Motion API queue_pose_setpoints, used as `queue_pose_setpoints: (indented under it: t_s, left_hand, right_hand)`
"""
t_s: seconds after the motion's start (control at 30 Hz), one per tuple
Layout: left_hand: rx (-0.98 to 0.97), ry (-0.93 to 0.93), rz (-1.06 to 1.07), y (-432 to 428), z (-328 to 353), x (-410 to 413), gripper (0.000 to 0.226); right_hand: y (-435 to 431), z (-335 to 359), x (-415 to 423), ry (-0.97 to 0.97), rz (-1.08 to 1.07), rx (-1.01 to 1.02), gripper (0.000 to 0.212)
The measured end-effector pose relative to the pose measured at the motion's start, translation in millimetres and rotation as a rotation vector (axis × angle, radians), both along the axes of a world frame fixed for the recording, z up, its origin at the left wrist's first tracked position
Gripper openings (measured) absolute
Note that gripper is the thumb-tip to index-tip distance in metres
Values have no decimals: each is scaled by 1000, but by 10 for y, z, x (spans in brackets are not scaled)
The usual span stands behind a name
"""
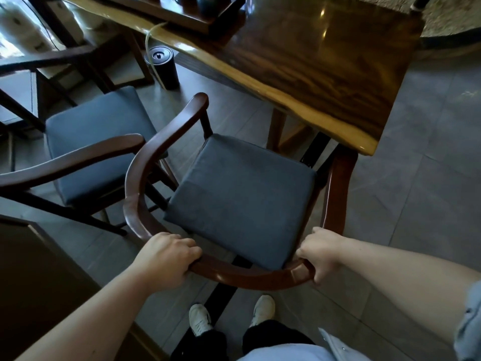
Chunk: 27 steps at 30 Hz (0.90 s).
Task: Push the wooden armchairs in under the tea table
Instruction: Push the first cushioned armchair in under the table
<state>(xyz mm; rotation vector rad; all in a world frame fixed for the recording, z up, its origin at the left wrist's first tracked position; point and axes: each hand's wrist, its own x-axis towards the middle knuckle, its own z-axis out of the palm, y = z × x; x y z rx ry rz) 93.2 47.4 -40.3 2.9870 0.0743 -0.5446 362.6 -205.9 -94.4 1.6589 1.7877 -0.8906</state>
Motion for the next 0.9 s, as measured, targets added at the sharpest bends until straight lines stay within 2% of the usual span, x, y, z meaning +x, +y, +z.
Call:
queue_pose_setpoints:
  t_s: [0.17, 0.27, 0.4, 0.5, 0.57, 0.7, 0.77, 0.9]
  left_hand:
    - [4, 2, -64, 41, 6, 2, 18]
    - [-26, -13, -124, 182, 22, -32, 22]
    - [-71, -78, -200, 614, 115, -106, 32]
    - [-86, -69, -273, 943, 100, -85, 31]
    - [-130, -63, -292, 1072, 60, -73, 33]
    - [-217, -54, -354, 1231, -48, -39, 23]
    - [-177, -10, -423, 1267, -83, 16, 14]
    - [-42, 100, -570, 1243, 17, 131, 21]
  right_hand:
    - [-56, -6, -54, -25, -29, 28, 46]
    - [-91, 91, -133, -4, -117, 23, 56]
    - [-17, 370, -517, 171, -453, 125, 75]
    - [170, 608, -1048, 343, -713, 272, 72]
    - [314, 641, -1389, 381, -818, 361, 72]
    - [573, 381, -1819, 209, -956, 600, 57]
    - [605, 276, -1894, 100, -969, 691, 49]
    - [579, 279, -1934, 36, -1009, 790, 39]
